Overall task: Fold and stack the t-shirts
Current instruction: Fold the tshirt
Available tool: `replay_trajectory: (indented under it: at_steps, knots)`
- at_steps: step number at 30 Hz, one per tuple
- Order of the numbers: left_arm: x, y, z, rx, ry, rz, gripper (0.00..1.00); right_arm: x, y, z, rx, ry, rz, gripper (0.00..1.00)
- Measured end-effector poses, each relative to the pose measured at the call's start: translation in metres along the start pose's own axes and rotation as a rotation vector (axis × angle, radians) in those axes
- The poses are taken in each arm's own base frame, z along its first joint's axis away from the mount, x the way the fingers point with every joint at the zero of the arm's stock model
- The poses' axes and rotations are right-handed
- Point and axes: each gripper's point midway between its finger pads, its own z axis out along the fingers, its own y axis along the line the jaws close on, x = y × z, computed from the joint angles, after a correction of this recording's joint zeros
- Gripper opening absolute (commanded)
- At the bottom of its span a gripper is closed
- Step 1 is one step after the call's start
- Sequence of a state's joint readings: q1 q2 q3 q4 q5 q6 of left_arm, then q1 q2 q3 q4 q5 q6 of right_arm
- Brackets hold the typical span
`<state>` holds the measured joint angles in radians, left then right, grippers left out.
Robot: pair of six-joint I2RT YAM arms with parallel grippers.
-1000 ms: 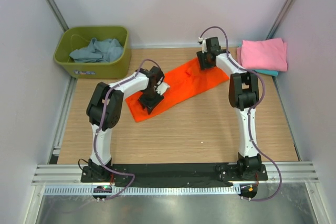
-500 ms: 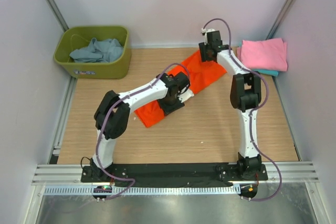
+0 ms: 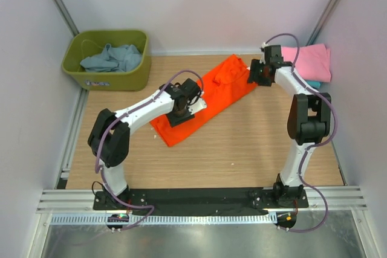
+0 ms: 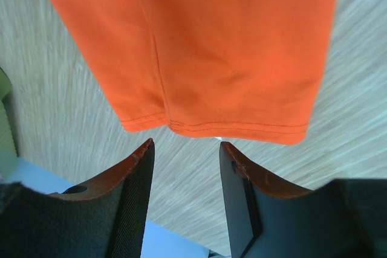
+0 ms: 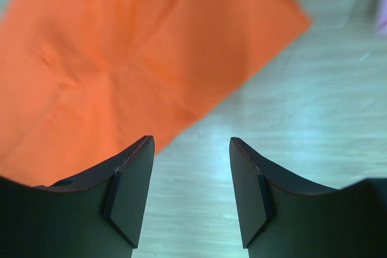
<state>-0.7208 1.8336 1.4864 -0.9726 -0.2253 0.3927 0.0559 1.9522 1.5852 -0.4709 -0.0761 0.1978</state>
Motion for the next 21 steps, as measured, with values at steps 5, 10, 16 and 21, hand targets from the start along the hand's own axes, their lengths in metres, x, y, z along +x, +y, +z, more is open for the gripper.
replay_trajectory:
  at_steps: [5, 10, 16, 21]
  knots:
    - [0.021, 0.012, 0.02, -0.006, 0.051, -0.013, 0.48, 0.06, -0.007, 0.026, 0.001, 0.174, 0.042, 0.59]
    - [0.02, 0.01, 0.031, -0.003, 0.06, -0.008, 0.48, 0.066, -0.008, 0.032, 0.001, 0.193, 0.048, 0.59]
    - [0.023, 0.002, 0.052, 0.019, 0.095, 0.004, 0.46, 0.066, -0.009, 0.046, 0.001, 0.19, 0.047, 0.59]
    - [0.033, -0.008, 0.07, 0.044, 0.142, 0.014, 0.45, 0.057, -0.009, 0.061, -0.004, 0.167, 0.039, 0.59]
